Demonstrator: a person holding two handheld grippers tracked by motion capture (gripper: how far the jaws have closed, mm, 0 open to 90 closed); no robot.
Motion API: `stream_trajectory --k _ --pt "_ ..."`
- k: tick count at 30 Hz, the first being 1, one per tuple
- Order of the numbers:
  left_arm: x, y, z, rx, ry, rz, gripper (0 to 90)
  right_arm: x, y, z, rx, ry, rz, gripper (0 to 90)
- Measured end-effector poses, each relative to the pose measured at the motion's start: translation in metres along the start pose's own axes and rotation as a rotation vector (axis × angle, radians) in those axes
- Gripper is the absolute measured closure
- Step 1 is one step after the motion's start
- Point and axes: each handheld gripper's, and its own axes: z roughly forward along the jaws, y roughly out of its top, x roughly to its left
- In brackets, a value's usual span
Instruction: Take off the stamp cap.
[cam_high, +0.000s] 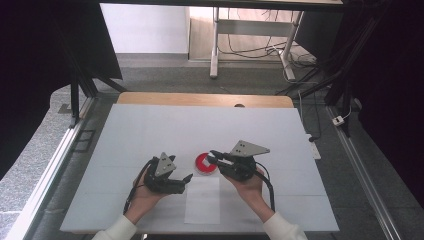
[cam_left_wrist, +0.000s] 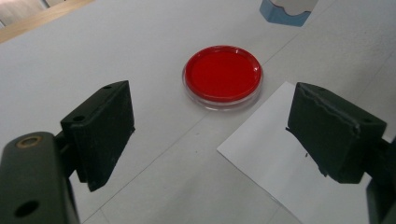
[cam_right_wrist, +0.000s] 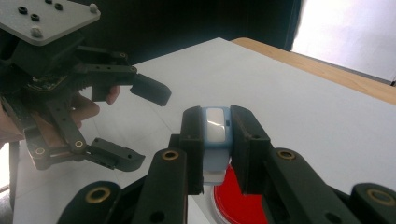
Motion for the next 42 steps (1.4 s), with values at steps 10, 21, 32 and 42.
stream_trajectory --k 10,21,32,42 --pt "-0.005 0.006 0.008 0.003 -0.020 0.013 14.7 0.000 -0.001 0.001 0.004 0.001 -0.006 75.0" --pt "-0.008 0.011 0.016 0.008 -0.027 0.022 14.8 0.001 -0.001 0.001 0.006 0.003 -0.004 75.0" --pt "-0.012 0.013 0.020 0.002 -0.032 0.032 15.1 0.002 -0.002 0.003 0.008 0.003 -0.008 75.0" --pt "-0.015 0.014 0.021 -0.003 -0.036 0.038 15.7 0.001 -0.002 0.002 0.001 -0.002 -0.003 75.0"
